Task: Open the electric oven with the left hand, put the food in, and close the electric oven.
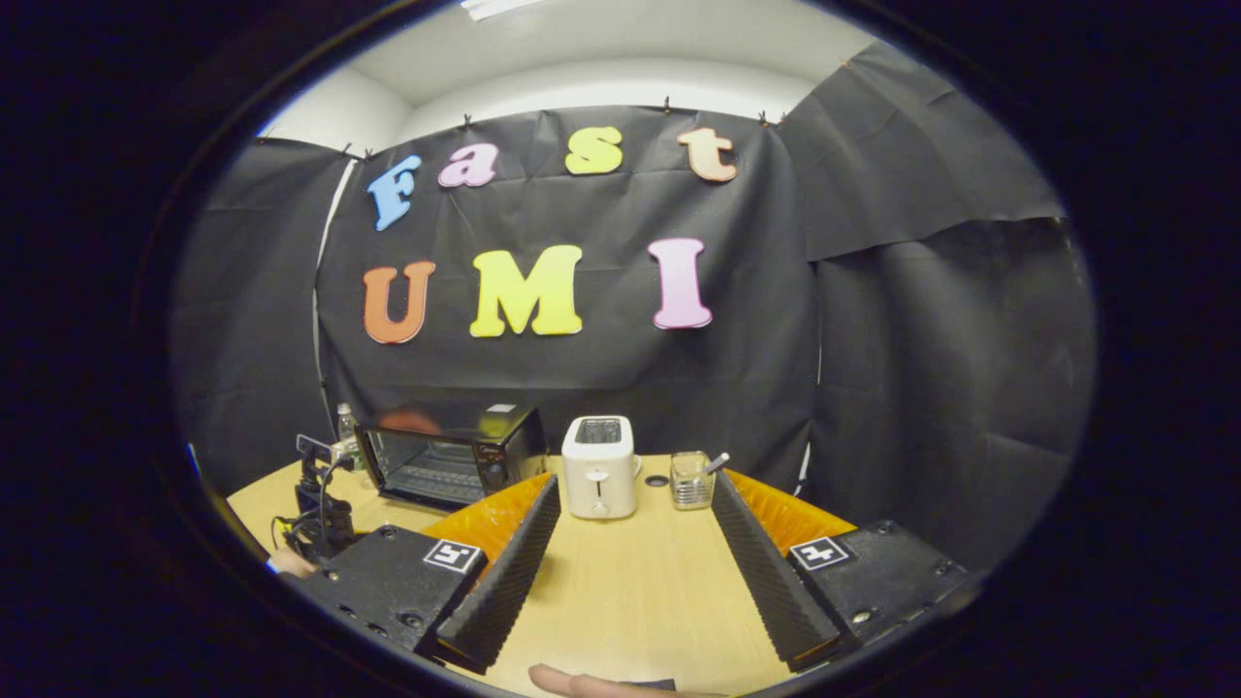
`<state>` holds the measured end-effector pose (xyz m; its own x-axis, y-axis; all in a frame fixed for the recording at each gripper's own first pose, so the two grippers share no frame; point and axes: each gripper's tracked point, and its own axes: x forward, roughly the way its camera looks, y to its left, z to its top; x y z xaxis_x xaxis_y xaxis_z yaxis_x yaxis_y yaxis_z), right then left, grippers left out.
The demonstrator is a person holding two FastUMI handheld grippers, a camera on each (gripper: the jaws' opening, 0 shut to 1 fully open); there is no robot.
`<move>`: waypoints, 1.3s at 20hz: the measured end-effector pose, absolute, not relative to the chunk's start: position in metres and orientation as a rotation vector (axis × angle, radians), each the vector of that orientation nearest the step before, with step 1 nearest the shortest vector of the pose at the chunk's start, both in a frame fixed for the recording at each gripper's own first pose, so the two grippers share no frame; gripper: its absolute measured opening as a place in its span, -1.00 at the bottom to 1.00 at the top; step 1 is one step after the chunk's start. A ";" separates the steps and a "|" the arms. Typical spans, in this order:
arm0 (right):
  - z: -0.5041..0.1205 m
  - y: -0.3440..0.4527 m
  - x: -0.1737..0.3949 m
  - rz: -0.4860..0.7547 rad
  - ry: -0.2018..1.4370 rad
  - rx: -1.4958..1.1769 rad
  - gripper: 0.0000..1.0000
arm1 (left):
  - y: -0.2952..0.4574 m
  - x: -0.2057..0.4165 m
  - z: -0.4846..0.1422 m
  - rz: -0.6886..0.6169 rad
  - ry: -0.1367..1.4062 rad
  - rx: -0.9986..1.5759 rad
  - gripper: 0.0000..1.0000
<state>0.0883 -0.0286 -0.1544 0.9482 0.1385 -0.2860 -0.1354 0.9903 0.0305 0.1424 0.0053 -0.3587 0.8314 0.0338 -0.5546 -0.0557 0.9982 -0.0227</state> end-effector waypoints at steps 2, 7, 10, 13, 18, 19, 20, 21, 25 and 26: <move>-0.163 -0.029 0.092 0.148 0.321 0.013 1.00 | 0.006 0.141 -0.359 0.055 0.590 -0.058 0.88; -0.181 -0.022 0.120 0.182 0.416 -0.004 1.00 | 0.009 0.136 -0.306 0.076 0.478 -0.074 0.90; -0.196 -0.004 0.136 0.264 0.503 0.015 1.00 | 0.013 0.133 -0.249 0.072 0.368 -0.053 0.89; -0.219 0.016 0.149 0.347 0.611 0.017 1.00 | 0.020 0.128 -0.194 0.072 0.264 -0.044 0.89; -0.272 0.058 0.151 0.518 0.895 0.165 1.00 | 0.038 0.110 -0.120 0.111 0.070 -0.017 0.89; -0.282 0.068 0.149 0.558 0.955 0.203 0.99 | 0.036 0.104 -0.114 0.099 0.058 -0.013 0.88; -0.292 0.075 0.147 0.587 1.012 0.236 0.98 | 0.035 0.096 -0.112 0.095 0.067 -0.013 0.88; -0.303 0.081 0.148 0.613 1.059 0.267 0.97 | 0.038 0.089 -0.112 0.097 0.075 -0.011 0.87; -0.337 0.104 0.156 0.697 1.205 0.382 0.94 | 0.047 0.081 -0.106 0.130 0.063 0.028 0.88; -0.344 0.109 0.156 0.709 1.246 0.413 0.92 | 0.049 0.079 -0.107 0.141 0.068 0.039 0.88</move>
<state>0.1558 0.1094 -0.3444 0.1493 0.6869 -0.7113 -0.2606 0.7212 0.6418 0.0790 0.0490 -0.1073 0.9878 0.1418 -0.0646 -0.1391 0.9893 0.0438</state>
